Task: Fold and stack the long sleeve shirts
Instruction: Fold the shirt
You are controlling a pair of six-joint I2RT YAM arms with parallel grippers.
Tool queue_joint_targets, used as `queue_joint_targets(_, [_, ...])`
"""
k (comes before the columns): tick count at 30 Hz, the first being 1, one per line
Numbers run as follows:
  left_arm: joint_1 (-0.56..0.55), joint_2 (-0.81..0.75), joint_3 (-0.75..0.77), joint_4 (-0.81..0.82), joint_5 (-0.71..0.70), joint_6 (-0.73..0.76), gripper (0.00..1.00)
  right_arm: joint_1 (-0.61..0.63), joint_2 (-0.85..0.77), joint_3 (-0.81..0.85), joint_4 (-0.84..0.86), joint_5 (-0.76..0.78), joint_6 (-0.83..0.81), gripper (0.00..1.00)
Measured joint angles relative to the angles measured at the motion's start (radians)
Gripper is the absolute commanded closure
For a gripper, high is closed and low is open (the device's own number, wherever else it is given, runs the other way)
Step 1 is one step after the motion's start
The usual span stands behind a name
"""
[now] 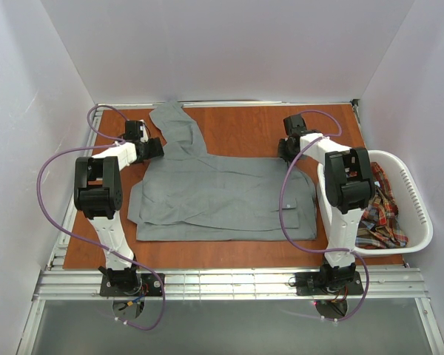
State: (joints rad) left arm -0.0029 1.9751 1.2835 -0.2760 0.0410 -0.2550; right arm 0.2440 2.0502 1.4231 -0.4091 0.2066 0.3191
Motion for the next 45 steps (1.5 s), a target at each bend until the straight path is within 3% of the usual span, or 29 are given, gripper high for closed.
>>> queue_joint_targets(12, [-0.016, 0.003, 0.0, 0.009, 0.04, 0.023, 0.2, 0.0, -0.006, -0.014, 0.026, -0.021, -0.044, 0.97])
queue_joint_targets(16, [-0.024, 0.044, 0.047, 0.025, 0.06, 0.025, 0.26, 0.005, -0.007, -0.015, 0.029, -0.022, -0.056, 0.97])
queue_joint_targets(21, [-0.029, 0.081, 0.088, 0.043, 0.067, 0.029, 0.39, 0.012, -0.007, -0.015, 0.031, -0.023, -0.066, 0.97])
queue_joint_targets(23, [-0.029, 0.086, 0.091, 0.045, 0.064, 0.029, 0.53, 0.014, -0.007, -0.015, 0.032, -0.024, -0.069, 0.97])
queue_joint_targets(26, [-0.029, 0.091, 0.092, 0.048, 0.061, 0.035, 0.6, 0.016, -0.007, -0.015, 0.032, -0.026, -0.073, 0.97])
queue_joint_targets(30, [-0.029, 0.099, 0.096, 0.053, 0.055, 0.04, 0.85, 0.018, -0.007, -0.015, 0.032, -0.027, -0.084, 0.98])
queue_joint_targets(34, [-0.029, 0.109, 0.106, 0.051, 0.07, 0.048, 1.0, 0.019, -0.008, -0.015, 0.031, -0.03, -0.094, 0.98])
queue_joint_targets(45, [-0.029, 0.055, 0.055, 0.039, 0.101, 0.064, 1.0, 0.027, -0.026, -0.015, -0.015, -0.089, -0.096, 0.99])
